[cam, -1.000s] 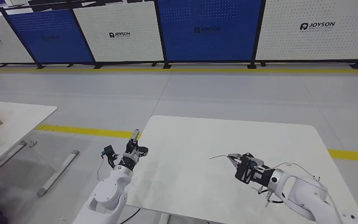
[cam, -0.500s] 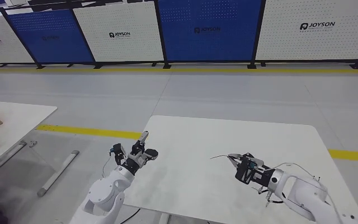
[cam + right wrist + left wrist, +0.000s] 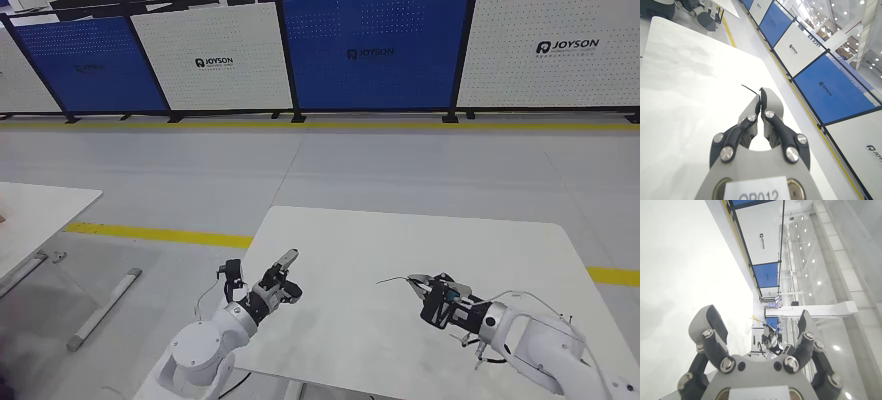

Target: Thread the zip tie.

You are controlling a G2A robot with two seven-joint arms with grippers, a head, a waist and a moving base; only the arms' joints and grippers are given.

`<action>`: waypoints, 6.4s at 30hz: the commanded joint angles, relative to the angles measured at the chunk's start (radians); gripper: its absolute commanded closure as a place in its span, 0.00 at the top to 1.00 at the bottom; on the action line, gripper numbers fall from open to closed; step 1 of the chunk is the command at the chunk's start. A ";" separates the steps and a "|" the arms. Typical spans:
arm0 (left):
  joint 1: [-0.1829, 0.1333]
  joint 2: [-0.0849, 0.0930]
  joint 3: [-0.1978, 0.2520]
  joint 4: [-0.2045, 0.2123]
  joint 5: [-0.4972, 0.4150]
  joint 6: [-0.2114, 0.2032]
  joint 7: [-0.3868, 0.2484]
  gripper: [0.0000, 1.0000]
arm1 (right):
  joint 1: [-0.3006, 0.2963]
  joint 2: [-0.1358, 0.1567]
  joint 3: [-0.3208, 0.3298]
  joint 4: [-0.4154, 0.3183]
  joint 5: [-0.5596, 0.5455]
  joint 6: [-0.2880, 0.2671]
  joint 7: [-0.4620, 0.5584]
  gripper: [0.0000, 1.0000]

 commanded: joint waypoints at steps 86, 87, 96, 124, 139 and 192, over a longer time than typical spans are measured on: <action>-0.223 0.136 0.380 0.107 -0.734 0.053 0.141 1.00 | 0.320 0.000 -0.317 -0.064 -0.252 0.003 0.018 0.00; -0.231 0.134 0.392 0.102 -0.731 0.062 0.153 1.00 | 0.320 0.000 -0.317 -0.064 -0.252 0.003 0.018 0.00; -0.275 0.121 0.428 0.107 -0.739 0.078 0.236 1.00 | 0.320 0.000 -0.317 -0.064 -0.252 0.003 0.018 0.00; -0.338 0.082 0.495 0.134 -0.764 0.077 0.332 0.00 | 0.320 0.000 -0.317 -0.064 -0.252 0.003 0.018 0.00; -0.335 0.073 0.484 0.126 -0.788 0.090 0.344 0.45 | 0.320 0.000 -0.317 -0.064 -0.252 0.003 0.018 0.00; -0.356 0.056 0.499 0.137 -0.789 0.099 0.365 0.00 | 0.289 -0.007 -0.298 -0.062 -0.244 0.000 0.008 1.00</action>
